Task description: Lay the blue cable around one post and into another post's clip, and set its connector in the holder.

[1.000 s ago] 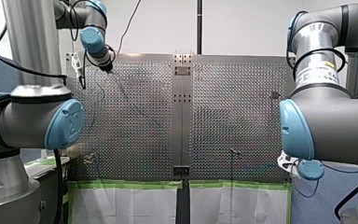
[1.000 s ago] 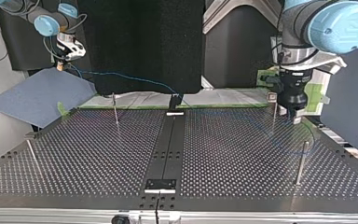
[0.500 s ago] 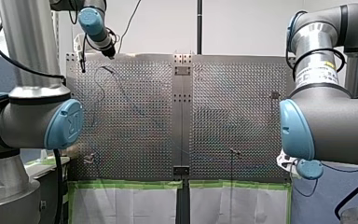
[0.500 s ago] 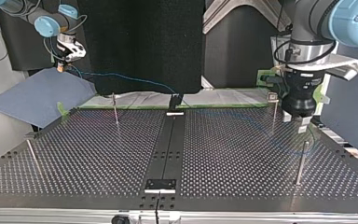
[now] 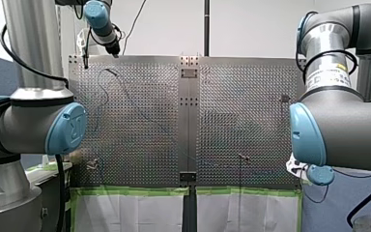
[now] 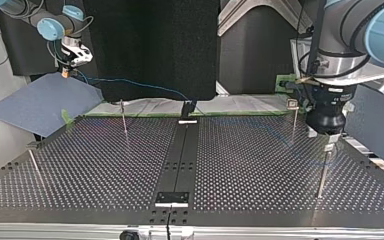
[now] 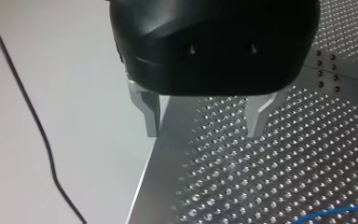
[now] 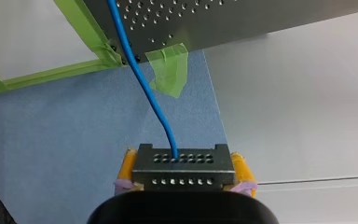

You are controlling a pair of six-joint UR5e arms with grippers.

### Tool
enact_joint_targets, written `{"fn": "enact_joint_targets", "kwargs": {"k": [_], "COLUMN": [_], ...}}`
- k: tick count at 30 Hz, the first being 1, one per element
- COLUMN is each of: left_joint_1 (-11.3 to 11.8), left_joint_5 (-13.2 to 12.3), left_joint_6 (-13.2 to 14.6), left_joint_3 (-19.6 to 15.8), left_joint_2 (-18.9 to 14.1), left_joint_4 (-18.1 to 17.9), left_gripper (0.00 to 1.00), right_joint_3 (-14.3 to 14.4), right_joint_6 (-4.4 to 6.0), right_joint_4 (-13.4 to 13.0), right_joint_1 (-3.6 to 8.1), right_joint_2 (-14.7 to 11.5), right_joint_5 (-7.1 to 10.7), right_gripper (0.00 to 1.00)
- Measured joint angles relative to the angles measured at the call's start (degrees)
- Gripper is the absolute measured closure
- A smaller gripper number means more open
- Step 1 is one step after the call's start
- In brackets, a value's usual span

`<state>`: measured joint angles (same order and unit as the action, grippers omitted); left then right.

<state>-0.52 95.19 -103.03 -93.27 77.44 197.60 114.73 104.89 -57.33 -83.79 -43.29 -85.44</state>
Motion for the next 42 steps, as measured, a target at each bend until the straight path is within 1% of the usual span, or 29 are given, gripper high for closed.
{"fn": "enact_joint_targets", "kwargs": {"k": [8,15,19,22,27,35,42], "left_joint_1": [-0.16,-0.4,-0.67,-0.91,-1.13,-1.28,-1.4], "left_joint_5": [0.65,2.11,3.35,3.73,3.18,2.57,2.64], "left_joint_6": [-0.16,-0.84,-1.1,-1.01,-0.97,-0.96,-1.04], "left_joint_3": [3.37,3.96,3.61,2.63,0.74,0.23,0.18], "left_joint_2": [-0.07,-0.13,-0.13,-0.05,0.0,0.01,0.01], "left_joint_4": [3.59,7.16,9.19,10.58,12.99,16.77,17.39], "left_gripper": [0.09,0.09,0.09,0.09,0.09,0.09,0.09], "right_joint_3": [-0.01,-0.02,-0.02,-0.01,0.01,-0.02,0.0], "right_joint_6": [0.06,0.07,0.05,0.02,-0.02,-0.02,-0.02], "right_joint_4": [0.01,0.05,0.13,0.22,0.27,0.27,0.28], "right_joint_1": [-0.09,-0.11,-0.11,-0.1,-0.1,-0.1,-0.1], "right_joint_2": [0.0,0.0,0.01,0.01,0.0,0.02,0.02], "right_joint_5": [0.0,0.0,0.0,0.0,0.0,0.0,0.0], "right_gripper": [1.0,1.0,1.0,1.0,1.0,1.0,1.0]}}
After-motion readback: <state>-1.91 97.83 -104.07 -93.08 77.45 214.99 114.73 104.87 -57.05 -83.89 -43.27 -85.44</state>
